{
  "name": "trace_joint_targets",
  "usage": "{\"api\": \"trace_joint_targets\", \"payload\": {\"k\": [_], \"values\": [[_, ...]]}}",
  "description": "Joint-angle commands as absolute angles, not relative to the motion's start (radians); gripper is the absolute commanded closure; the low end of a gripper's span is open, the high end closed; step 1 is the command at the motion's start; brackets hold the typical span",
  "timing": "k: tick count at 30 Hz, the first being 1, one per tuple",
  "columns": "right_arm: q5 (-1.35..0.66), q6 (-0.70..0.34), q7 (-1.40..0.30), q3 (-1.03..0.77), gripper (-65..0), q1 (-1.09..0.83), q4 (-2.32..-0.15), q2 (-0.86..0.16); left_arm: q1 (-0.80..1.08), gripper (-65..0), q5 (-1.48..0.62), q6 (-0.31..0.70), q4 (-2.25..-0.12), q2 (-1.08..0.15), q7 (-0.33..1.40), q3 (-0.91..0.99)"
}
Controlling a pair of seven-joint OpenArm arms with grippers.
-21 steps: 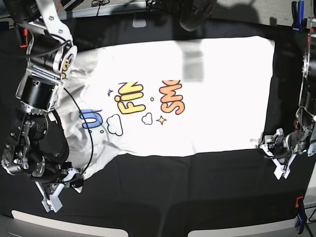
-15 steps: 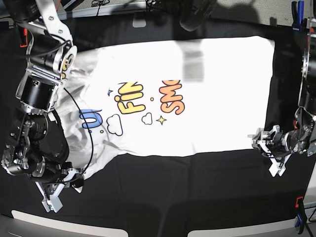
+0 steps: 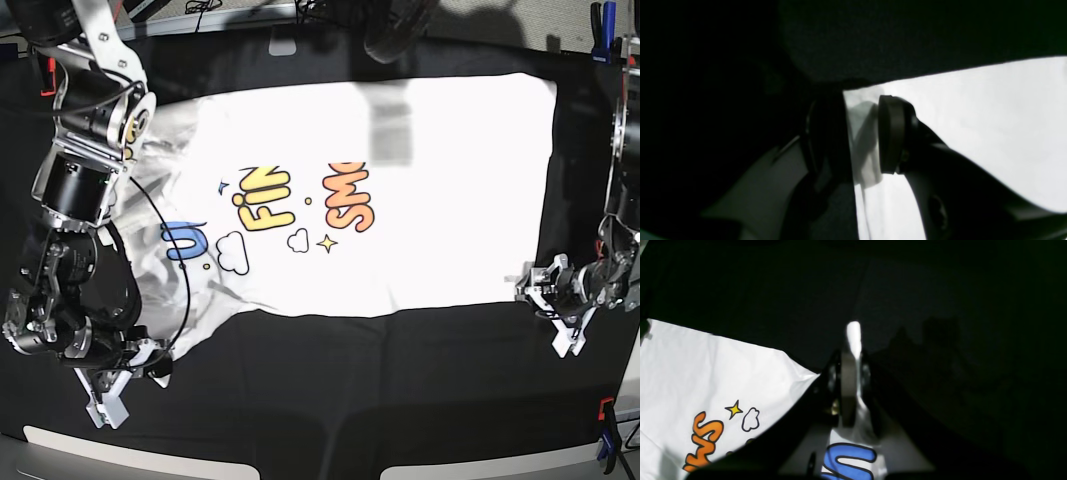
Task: Layout the t-shirt on the table in an organized manner, then fold the t-shirt properly
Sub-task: 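Lower the hem corners and hold the shirt flat with both grippers, then grasp the hem corners of the shirt with both grippers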
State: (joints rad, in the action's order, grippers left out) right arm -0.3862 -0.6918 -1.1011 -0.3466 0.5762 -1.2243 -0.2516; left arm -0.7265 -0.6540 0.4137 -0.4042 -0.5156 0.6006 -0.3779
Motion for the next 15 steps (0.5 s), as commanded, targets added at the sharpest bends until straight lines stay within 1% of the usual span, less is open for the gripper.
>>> {"api": "trace_joint_targets", "payload": {"k": [1, 3, 7, 12, 13, 15], "values": [[-0.405, -0.698, -1.083, -0.347, 0.0, 0.611, -1.241, -0.263, -0.750, -23.6, -0.656, 0.413, -0.400, -0.529, 0.596, -0.373], [-0.405, -0.698, -1.082, -0.347, 0.0, 0.611, -1.241, -0.263, -0.748, -23.6, -0.679, 0.426, -0.385, -0.529, 0.601, -0.373], [-0.405, -0.698, -1.081, -0.347, 0.0, 0.612, -1.241, -0.263, -0.748, -23.5, -0.785, 0.527, -0.379, -0.525, 0.683, -0.373], [-0.405, -0.698, -1.081, -0.347, 0.0, 0.612, -1.241, -0.263, -0.749, -23.5, -0.787, 0.532, -0.379, -0.521, 0.695, -0.373], [-0.405, -0.698, -1.081, -0.347, 0.0, 0.612, -1.241, -0.263, -0.749, -22.9, -0.786, 0.532, -0.379, -0.522, 0.688, -0.373], [-0.405, -0.698, -1.081, -0.347, 0.0, 0.612, -1.241, -0.263, -0.749, -18.7, -0.787, 0.533, -0.379, -0.521, 0.679, -0.373]]}}
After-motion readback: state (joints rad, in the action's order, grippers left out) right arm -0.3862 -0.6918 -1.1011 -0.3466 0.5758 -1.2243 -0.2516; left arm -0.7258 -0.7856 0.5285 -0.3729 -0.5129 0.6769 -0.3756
